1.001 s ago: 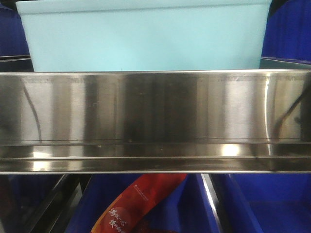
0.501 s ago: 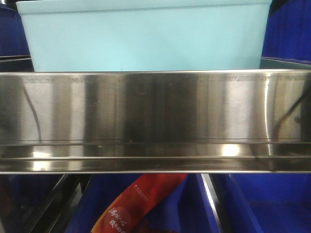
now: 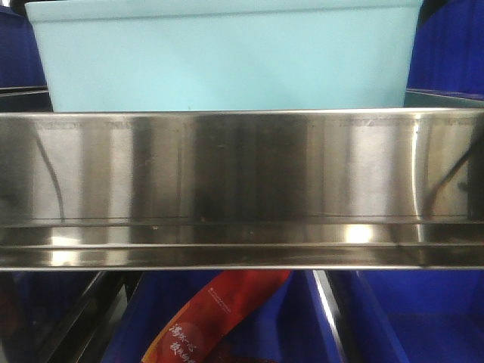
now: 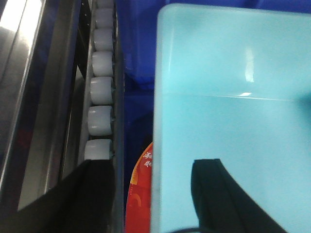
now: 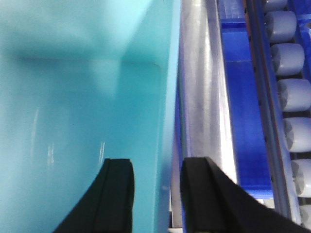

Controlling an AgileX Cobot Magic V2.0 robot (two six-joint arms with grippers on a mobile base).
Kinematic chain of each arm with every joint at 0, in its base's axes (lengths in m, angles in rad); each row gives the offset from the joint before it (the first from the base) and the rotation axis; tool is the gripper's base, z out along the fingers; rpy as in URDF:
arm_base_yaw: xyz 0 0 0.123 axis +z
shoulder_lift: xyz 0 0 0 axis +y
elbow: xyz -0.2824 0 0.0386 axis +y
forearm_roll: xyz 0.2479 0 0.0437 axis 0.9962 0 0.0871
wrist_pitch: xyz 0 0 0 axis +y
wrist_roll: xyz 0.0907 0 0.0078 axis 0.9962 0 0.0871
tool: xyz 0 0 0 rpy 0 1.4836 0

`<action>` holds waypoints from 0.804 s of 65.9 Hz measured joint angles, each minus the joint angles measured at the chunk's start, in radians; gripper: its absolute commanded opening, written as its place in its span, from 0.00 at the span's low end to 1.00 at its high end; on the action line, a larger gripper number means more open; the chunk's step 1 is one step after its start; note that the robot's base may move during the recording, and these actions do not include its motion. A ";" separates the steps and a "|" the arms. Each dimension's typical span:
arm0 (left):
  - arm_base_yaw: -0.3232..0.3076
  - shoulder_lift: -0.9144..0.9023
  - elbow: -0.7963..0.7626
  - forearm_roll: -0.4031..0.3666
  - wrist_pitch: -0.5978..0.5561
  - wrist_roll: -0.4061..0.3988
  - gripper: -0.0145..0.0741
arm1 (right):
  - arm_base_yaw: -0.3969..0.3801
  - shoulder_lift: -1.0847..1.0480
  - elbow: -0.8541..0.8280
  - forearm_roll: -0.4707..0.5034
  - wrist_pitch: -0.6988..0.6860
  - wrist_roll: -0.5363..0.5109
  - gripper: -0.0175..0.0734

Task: Fetch blue bin and place on conveyor start
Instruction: 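Lift the turquoise bin up off the shelf with both grippers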

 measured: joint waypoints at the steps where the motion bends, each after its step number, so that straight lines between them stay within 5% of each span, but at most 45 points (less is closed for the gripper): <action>1: 0.000 0.002 0.000 0.000 0.000 0.000 0.47 | 0.000 0.000 0.000 0.000 0.000 0.000 0.36; 15: 0.000 0.001 0.000 -0.004 0.000 0.000 0.46 | 0.000 0.000 0.000 0.000 0.002 0.000 0.36; 26: 0.000 0.001 0.000 -0.006 0.000 0.000 0.33 | 0.000 0.000 0.000 0.000 0.002 0.000 0.34; 35: 0.000 0.001 0.000 -0.006 0.000 0.000 0.19 | 0.000 0.004 0.000 0.002 0.002 0.000 0.20; 41: 0.000 0.001 0.000 -0.008 0.000 0.000 0.08 | 0.000 0.008 0.000 0.002 0.004 0.003 0.02; 53: 0.000 0.001 0.000 -0.010 0.000 0.000 0.04 | 0.000 0.009 0.000 0.000 -0.002 0.005 0.02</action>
